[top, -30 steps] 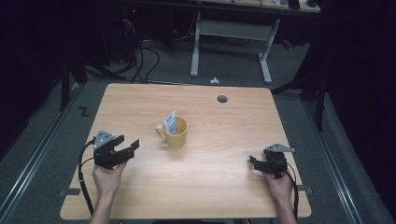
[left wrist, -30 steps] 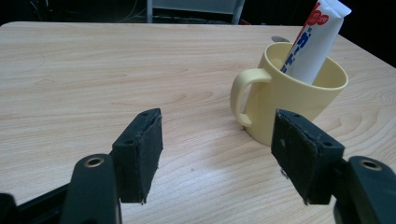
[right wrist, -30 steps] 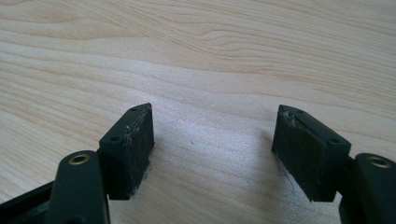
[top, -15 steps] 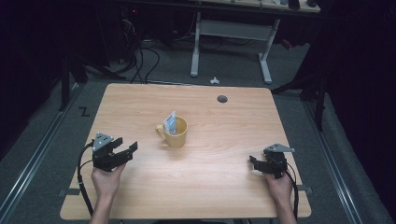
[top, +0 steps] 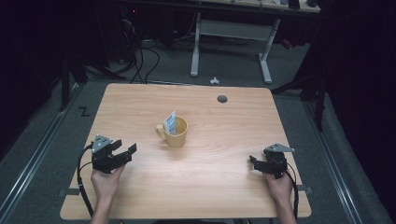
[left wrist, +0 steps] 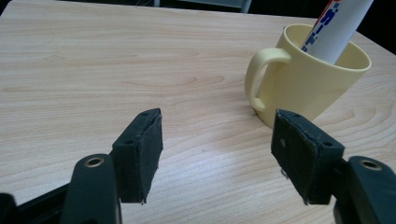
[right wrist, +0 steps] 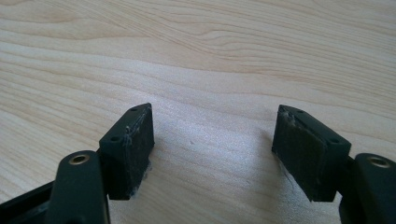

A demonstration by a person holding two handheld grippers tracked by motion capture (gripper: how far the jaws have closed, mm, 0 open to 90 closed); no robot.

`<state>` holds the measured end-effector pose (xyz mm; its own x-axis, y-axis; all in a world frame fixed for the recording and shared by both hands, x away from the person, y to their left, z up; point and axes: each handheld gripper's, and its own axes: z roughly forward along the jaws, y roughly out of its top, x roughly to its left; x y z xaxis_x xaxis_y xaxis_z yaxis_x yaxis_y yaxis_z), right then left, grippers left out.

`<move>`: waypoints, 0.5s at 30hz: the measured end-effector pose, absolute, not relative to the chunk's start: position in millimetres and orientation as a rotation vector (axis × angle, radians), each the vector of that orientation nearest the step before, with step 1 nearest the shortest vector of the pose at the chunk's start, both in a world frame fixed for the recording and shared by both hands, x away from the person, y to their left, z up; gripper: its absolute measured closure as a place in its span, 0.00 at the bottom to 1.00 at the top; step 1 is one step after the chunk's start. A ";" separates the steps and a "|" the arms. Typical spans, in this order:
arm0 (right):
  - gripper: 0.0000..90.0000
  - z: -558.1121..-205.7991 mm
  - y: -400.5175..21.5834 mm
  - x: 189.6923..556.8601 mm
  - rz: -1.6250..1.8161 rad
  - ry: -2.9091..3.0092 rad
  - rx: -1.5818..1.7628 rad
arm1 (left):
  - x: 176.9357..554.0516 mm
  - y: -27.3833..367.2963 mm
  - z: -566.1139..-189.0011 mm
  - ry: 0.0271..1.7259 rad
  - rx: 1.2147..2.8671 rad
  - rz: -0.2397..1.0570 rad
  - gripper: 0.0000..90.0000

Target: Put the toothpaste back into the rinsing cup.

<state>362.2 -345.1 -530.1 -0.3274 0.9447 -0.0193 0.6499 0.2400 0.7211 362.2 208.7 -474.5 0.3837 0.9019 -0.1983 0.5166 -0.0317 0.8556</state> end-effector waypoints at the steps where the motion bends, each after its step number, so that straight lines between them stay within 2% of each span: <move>1: 0.33 -530.1 -345.1 362.2 0.862 2.063 1.456 | 362.3 208.7 -475.4 1.267 1.688 0.505 0.38; 15: 0.33 -530.1 -345.1 362.2 0.862 2.063 1.456 | 361.7 210.6 -483.1 1.289 1.683 0.482 0.38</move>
